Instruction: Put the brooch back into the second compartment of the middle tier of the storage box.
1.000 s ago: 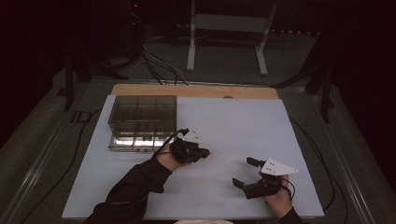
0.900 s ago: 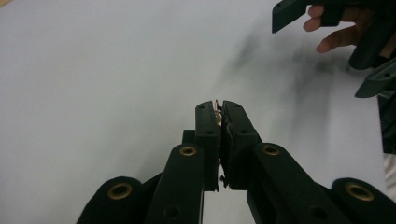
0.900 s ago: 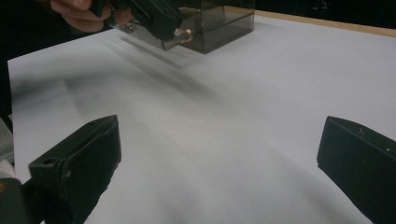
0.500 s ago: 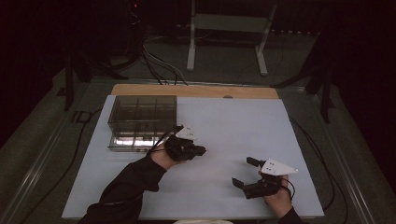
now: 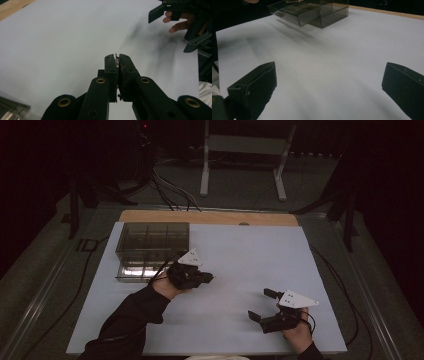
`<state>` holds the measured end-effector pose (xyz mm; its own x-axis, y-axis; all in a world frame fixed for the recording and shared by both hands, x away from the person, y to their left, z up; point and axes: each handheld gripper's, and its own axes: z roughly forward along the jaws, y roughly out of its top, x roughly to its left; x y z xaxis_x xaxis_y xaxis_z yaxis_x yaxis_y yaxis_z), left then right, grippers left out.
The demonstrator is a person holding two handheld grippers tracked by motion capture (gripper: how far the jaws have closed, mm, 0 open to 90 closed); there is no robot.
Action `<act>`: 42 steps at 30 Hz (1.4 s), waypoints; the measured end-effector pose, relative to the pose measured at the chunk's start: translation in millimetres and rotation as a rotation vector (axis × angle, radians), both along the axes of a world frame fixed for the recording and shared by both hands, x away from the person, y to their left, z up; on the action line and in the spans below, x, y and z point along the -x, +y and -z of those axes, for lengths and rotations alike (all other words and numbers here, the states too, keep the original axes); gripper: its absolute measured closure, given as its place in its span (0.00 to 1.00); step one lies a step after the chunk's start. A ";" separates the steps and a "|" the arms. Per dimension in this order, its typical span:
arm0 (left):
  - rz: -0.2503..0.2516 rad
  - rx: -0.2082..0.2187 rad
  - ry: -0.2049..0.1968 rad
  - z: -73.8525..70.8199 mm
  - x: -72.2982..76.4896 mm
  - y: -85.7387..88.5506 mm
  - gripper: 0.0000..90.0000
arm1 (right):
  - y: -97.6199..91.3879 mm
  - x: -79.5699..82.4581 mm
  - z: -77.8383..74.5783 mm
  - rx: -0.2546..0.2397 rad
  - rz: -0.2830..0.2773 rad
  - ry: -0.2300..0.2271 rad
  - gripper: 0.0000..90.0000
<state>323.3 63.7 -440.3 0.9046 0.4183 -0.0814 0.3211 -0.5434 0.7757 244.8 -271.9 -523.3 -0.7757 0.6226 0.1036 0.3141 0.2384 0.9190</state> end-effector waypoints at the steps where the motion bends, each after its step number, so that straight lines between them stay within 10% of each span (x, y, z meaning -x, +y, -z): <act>1: -0.001 0.003 -0.003 -1.1 -0.1 1.7 0.97 | 0.2 0.2 0.1 0.001 -0.001 -0.002 0.00; 42: -0.166 -0.015 -0.014 -14.6 3.2 84.7 0.97 | 3.8 -2.1 2.3 0.007 -0.008 0.008 0.00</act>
